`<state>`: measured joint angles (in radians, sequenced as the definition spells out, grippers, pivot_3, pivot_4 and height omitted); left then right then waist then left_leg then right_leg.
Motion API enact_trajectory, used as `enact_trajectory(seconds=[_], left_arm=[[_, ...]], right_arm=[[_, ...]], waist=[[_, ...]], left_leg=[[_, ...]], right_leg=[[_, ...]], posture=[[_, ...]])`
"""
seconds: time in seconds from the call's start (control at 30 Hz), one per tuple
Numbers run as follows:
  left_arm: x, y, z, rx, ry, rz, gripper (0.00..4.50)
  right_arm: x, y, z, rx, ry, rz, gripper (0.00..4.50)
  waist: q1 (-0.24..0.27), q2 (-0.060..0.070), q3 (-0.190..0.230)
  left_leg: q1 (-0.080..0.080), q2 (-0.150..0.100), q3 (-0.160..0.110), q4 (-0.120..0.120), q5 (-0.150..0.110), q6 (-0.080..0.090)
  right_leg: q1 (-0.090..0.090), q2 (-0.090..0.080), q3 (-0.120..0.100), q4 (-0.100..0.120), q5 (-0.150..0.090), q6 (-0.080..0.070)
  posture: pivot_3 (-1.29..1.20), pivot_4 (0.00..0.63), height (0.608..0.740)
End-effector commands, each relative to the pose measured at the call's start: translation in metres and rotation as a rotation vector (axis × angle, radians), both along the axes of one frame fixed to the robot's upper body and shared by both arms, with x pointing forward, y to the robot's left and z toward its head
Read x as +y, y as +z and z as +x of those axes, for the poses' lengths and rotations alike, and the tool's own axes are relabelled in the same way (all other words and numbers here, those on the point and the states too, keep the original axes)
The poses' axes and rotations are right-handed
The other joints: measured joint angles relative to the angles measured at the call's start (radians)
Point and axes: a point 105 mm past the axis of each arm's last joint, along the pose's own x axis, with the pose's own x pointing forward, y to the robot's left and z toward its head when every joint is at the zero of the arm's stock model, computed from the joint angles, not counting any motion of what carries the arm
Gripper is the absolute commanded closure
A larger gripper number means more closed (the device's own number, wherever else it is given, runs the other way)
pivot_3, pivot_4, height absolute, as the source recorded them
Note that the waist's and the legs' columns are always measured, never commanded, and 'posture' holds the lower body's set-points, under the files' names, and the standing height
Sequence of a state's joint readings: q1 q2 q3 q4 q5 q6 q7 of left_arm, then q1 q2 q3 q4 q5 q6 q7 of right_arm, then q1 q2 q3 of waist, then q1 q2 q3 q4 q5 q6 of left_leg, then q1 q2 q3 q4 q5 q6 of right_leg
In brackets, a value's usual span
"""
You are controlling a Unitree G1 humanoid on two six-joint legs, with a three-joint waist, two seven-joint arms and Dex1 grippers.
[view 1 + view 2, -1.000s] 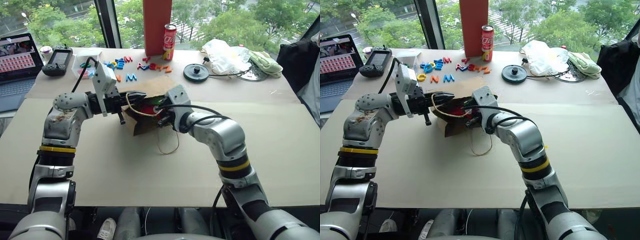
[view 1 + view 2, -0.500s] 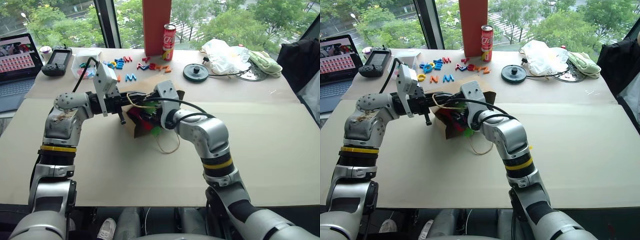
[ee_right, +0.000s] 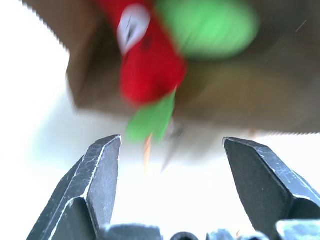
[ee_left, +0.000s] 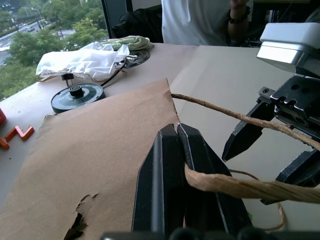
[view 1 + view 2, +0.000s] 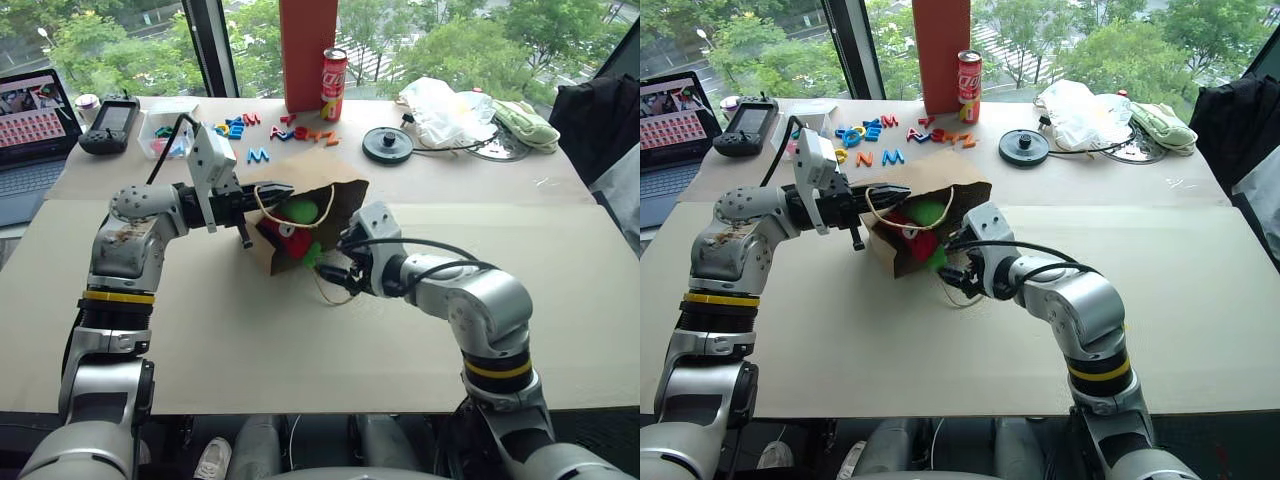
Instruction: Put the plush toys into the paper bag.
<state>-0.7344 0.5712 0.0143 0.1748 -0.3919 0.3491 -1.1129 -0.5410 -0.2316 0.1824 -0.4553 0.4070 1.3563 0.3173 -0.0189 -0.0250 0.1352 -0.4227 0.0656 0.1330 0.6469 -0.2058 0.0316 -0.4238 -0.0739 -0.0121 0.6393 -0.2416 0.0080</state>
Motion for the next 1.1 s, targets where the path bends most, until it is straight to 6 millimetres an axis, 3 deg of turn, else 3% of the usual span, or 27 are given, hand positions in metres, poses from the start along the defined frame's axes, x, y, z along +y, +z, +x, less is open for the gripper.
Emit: enact_trajectory(seconds=[0.03,0.13,0.37,0.47,0.73,1.1], left_arm=[[-0.002,0.015,-0.001,-0.056,-0.013,-0.006,4.5],[-0.002,0.015,-0.001,-0.057,-0.014,-0.005,4.5],[-0.001,0.016,-0.002,-0.058,-0.015,-0.003,4.5],[-0.001,0.016,-0.002,-0.058,-0.015,-0.003,4.5],[-0.001,0.016,-0.002,-0.058,-0.015,-0.005,4.5],[-0.003,0.015,-0.002,-0.056,-0.022,-0.012,4.5]], right_arm=[[0.011,0.003,0.002,-0.03,0.01,0.012,0.86],[0.013,-0.013,0.009,-0.016,-0.03,-0.032,0.86],[0.019,-0.028,0.015,-0.001,-0.052,-0.049,0.86],[0.021,-0.026,0.015,-0.006,-0.05,-0.026,1.57],[0.02,-0.025,0.015,-0.008,-0.047,-0.016,4.31],[0.013,-0.013,0.018,-0.039,-0.076,0.05,4.31]], waist=[[0.0,0.0,0.0],[0.002,0.0,0.0],[0.003,0.0,0.0],[0.003,0.0,0.0],[0.002,0.0,0.0],[0.003,0.0,0.0]], left_leg=[[0.0,0.0,0.0,0.0,0.0,0.0],[0.001,0.0,0.0,0.0,0.0,0.0],[0.0,0.0,0.0,0.0,0.0,0.0],[0.0,0.0,0.0,0.0,0.0,0.0],[0.0,0.0,0.0,0.0,0.0,0.0],[0.0,0.0,0.0,0.0,0.0,0.0]], right_leg=[[0.0,0.0,0.0,0.0,0.0,0.0],[0.0,0.0,0.0,0.0,0.0,0.0],[0.0,0.0,0.0,0.0,0.0,0.0],[0.0,0.0,0.0,0.0,0.0,0.0],[0.0,0.0,0.0,0.0,0.0,0.0],[0.0,0.0,0.0,0.0,0.0,0.0]], posture=[[0.0,0.15,0.739],[0.0,0.15,0.739],[0.0,0.15,0.739],[0.0,0.15,0.739],[0.0,0.15,0.739],[0.0,0.15,0.739]])
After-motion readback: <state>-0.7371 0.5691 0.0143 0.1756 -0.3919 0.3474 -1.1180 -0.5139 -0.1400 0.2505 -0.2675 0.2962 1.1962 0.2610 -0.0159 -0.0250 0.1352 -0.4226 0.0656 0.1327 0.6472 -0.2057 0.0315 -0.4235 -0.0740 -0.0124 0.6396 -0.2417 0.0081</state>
